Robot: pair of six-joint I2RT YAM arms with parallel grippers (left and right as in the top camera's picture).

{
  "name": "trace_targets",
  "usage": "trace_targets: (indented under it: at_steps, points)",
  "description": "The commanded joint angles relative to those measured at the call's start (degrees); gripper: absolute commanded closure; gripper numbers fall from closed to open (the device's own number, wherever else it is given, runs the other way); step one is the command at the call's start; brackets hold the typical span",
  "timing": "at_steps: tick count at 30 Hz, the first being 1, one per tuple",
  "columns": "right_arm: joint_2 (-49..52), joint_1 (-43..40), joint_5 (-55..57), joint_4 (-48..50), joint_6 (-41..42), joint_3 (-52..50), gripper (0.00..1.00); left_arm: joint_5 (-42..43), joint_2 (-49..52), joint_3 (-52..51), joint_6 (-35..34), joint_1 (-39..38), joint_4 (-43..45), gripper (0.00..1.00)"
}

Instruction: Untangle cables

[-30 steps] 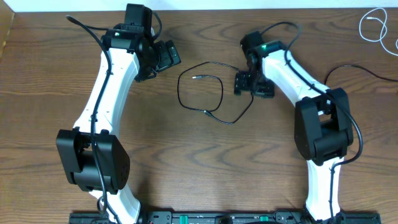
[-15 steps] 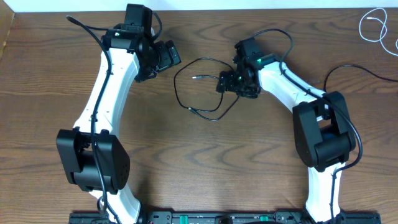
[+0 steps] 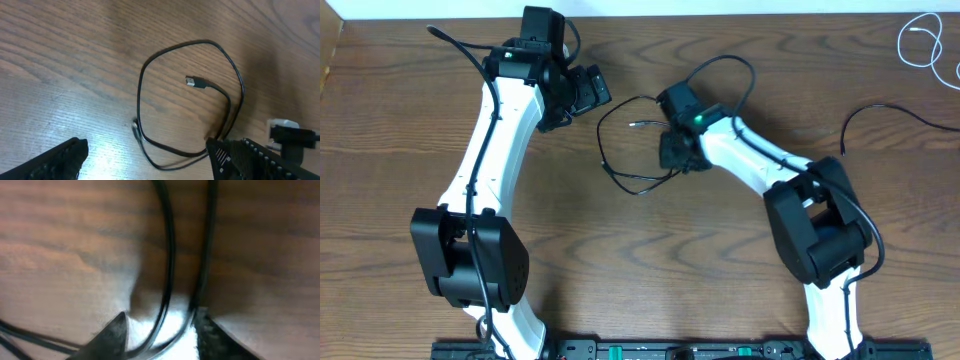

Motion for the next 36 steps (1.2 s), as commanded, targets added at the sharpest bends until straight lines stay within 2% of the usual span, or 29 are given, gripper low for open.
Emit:
trace_targets:
  at_steps: [1,7,11,18,20,23,26,32,36]
  points:
    - [4.3,0.3,1.3,-1.6,2.2,-2.9,0.66,0.5,0.5,-0.7,0.1,0.1,-1.1,0.04]
    - [4.3,-0.6,-0.1,-4.1,2.1,-2.6,0.80,0.5,0.5,-0.7,0.1,0.1,-1.9,0.04]
    - [4.3,-2.6,-1.5,-8.5,0.5,-1.4,0.95,0.5,0.5,-0.7,0.1,0.1,-1.9,0.04]
    - [4.3,-6.7,-0.5,-13.1,-3.6,-0.9,0.95,0.5,0.5,-0.7,0.1,0.1,-1.8,0.04]
    - [4.3,-9.2,3.8,-14.7,-6.0,-0.5,0.95,0.5,0.5,-0.7,0.1,0.1,-1.8,0.04]
    - [4.3,-11.6,14.1,-17.7,-7.3,-0.2,0.89,0.5,0.5,-0.7,0.1,0.1,-1.9,0.04]
    - [4.3,-13.5,19.4,-18.5,-11.6,-0.2,0.84,0.5,0.5,-0.7,0.0,0.1,-1.7,0.04]
    - [4.3,-14.9,14.6,-17.4,-23.2,-0.7,0.53,0.5,0.5,-0.7,-0.6,-0.8,-0.9,0.04]
    - [4.3,-14.8,9.1,-15.6,-25.8,-2.9,0.49,0.5,0.5,-0.7,-0.6,-1.8,-0.3,0.04]
